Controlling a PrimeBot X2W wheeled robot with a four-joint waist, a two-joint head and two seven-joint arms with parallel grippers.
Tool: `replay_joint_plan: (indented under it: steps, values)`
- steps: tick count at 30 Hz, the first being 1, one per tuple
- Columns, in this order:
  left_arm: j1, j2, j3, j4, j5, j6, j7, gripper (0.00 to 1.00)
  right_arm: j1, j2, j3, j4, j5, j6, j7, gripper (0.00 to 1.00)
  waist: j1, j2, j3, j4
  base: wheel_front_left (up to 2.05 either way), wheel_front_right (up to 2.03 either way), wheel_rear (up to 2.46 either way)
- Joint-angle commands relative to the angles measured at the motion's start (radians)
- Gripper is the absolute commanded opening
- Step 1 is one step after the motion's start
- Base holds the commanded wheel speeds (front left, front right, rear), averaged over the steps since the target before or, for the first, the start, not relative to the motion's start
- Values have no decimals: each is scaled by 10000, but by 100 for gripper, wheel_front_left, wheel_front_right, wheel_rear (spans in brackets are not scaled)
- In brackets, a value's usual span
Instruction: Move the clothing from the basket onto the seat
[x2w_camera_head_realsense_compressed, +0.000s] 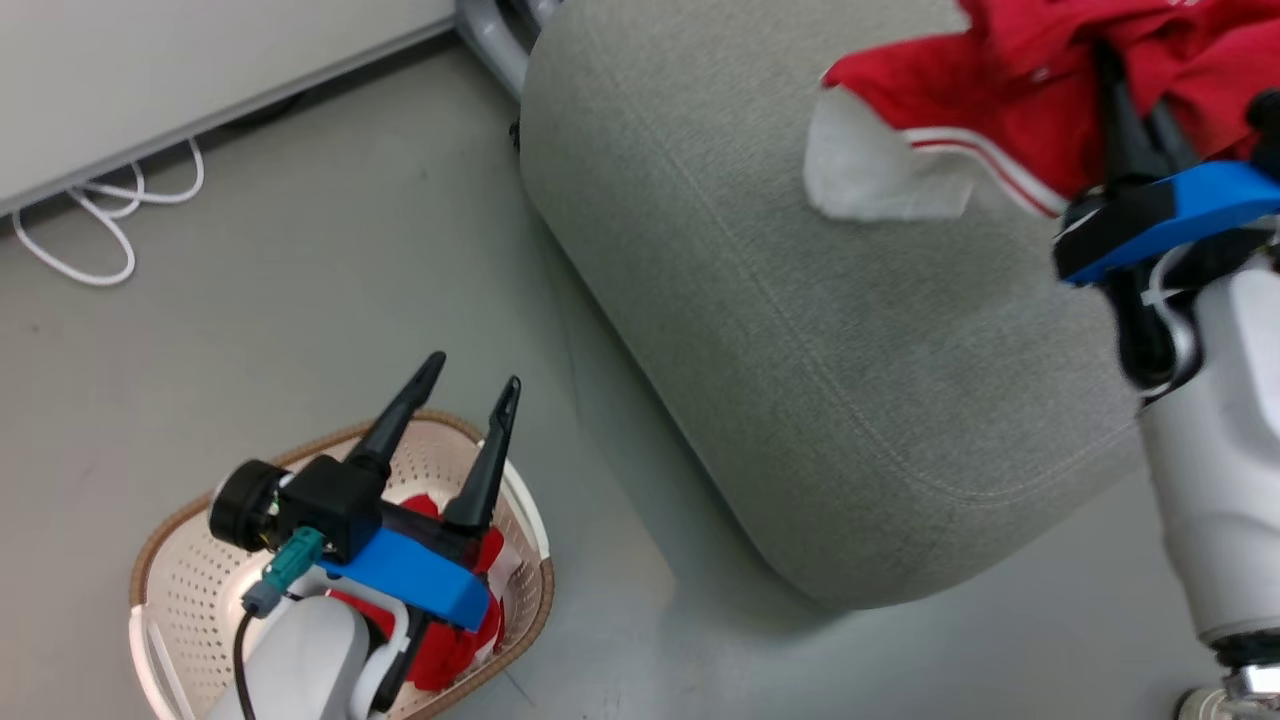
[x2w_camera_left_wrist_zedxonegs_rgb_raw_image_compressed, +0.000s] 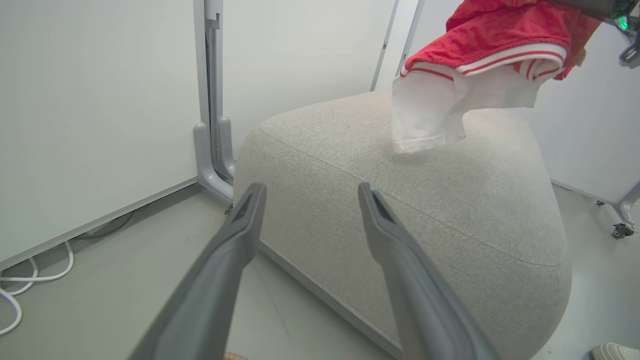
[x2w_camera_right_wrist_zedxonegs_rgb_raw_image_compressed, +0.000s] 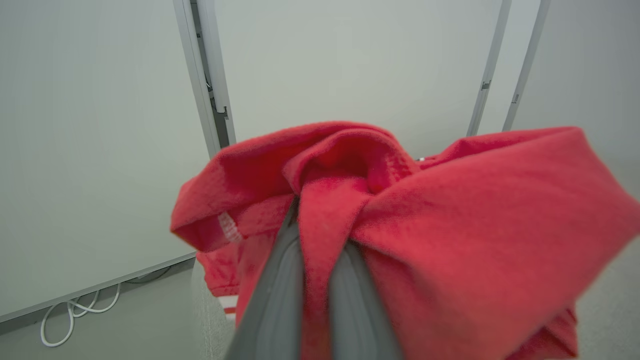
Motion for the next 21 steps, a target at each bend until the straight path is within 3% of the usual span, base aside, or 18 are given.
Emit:
replay_joint_plan:
  steps: [1, 11, 21]
  values:
    - [-373, 166, 63, -163, 66, -9, -27, 100, -438, -387, -204, 65, 76, 5, 39, 0, -1, 0, 1102, 743, 0, 0, 0]
    - [-929, 702, 724, -1230, 276, 81, -29, 100, -1822, -2221, -1946, 189, 318, 3, -264, 0, -1, 0, 2980, 1591, 0, 0, 0]
    - [-915, 1255, 1009, -2099, 516, 267, 5, 100, -2111, -2268, -2988, 1239, 661, 3, -607, 0, -1, 0, 4202, 1795, 0, 0, 0]
